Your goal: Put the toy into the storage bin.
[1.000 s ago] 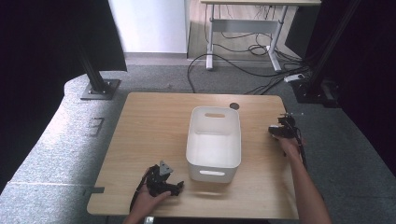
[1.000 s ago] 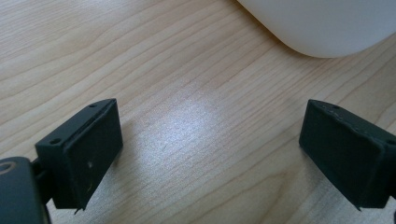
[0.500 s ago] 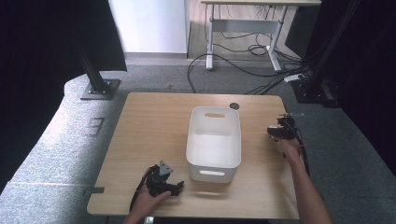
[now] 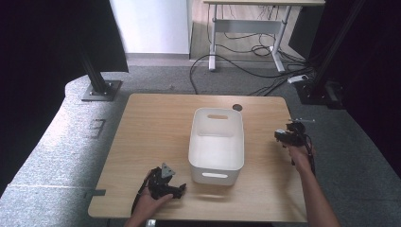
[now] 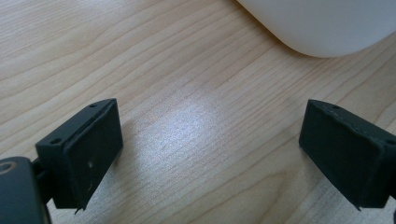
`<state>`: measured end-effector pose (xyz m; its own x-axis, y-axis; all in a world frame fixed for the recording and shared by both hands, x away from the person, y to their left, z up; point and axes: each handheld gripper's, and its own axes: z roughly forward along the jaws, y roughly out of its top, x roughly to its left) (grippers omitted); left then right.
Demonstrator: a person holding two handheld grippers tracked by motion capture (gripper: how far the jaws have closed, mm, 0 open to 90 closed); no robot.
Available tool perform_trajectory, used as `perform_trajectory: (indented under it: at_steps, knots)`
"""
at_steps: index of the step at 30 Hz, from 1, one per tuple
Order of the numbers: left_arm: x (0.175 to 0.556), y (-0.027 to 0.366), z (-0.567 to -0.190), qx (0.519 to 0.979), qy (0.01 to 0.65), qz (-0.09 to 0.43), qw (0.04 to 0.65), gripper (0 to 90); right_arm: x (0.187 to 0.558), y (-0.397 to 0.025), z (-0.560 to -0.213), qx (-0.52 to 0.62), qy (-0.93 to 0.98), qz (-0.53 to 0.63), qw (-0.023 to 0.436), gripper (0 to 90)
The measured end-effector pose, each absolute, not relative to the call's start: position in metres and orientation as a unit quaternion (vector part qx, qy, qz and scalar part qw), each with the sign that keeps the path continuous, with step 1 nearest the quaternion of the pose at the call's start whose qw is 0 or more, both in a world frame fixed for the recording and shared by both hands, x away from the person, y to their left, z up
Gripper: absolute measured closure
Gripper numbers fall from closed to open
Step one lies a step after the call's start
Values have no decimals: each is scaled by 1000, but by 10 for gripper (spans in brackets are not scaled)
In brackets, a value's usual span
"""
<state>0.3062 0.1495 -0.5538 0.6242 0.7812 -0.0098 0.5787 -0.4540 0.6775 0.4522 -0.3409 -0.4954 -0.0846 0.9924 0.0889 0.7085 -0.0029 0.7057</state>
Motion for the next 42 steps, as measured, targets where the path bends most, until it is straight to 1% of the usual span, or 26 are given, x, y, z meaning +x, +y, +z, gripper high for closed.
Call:
perform_trajectory:
  at_steps: [16,20,26,42]
  knots:
    - [306,149,-554,838,405,154,330,63,433,-326,-479,620,670,332,236,500]
    - [306,149,-554,838,405,154,330,62,431,-326,-477,622,668,326,246,499]
    - [306,149,-554,838,406,154,330,62,425,-325,-472,619,668,331,248,500]
    - [306,149,-554,838,405,154,330,62,413,-319,-475,614,673,331,246,500]
